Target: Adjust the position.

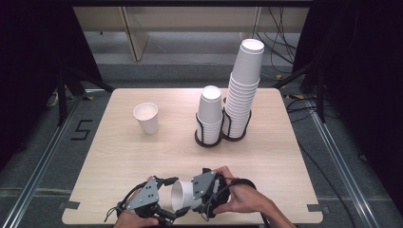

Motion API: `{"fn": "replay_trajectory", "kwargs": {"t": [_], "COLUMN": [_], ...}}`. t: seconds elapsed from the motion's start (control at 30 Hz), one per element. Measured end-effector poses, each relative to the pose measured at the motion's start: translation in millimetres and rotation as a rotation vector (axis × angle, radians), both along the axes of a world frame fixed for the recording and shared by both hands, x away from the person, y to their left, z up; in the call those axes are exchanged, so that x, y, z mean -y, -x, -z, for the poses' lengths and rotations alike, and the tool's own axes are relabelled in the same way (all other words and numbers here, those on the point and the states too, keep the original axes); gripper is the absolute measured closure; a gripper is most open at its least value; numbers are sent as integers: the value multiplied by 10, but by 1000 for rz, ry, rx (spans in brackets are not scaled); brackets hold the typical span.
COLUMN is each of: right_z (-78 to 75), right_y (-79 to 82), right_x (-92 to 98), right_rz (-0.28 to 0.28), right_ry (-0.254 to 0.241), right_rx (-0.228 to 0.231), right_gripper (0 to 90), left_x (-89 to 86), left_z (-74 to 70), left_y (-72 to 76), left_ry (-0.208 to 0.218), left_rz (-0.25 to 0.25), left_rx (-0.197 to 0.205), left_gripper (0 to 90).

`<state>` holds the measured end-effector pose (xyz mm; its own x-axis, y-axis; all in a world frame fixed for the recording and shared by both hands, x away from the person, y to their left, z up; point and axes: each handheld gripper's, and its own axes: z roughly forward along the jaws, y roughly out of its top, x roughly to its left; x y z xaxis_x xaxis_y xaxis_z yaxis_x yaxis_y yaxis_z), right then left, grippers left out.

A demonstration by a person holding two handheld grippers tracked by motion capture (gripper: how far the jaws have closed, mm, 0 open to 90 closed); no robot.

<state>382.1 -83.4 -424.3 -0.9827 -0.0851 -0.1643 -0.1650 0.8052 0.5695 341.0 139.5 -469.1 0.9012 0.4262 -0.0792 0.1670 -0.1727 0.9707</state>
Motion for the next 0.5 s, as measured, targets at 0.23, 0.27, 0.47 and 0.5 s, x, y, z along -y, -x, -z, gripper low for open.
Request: {"fn": "replay_trajectory", "kwargs": {"t": [0.23,0.27,0.47,0.5], "right_z": [-67,-62,13,21], "right_y": [-153,-153,-140,-141], "right_x": [179,178,119,114], "right_rz": [24,25,23,23], "right_ry": [-238,-239,-230,-230], "right_rx": [-138,-138,-156,-155], "right_gripper": [215,214,211,211], "left_x": [-20,-9,-11,-12], "left_z": [19,25,8,10], "left_y": [-13,-19,6,6], "left_ry": [64,86,72,72], "left_rz": [-31,-20,-30,-29], "left_rx": [-38,-37,-21,-22], "left_gripper": [51,54,74,76]}}
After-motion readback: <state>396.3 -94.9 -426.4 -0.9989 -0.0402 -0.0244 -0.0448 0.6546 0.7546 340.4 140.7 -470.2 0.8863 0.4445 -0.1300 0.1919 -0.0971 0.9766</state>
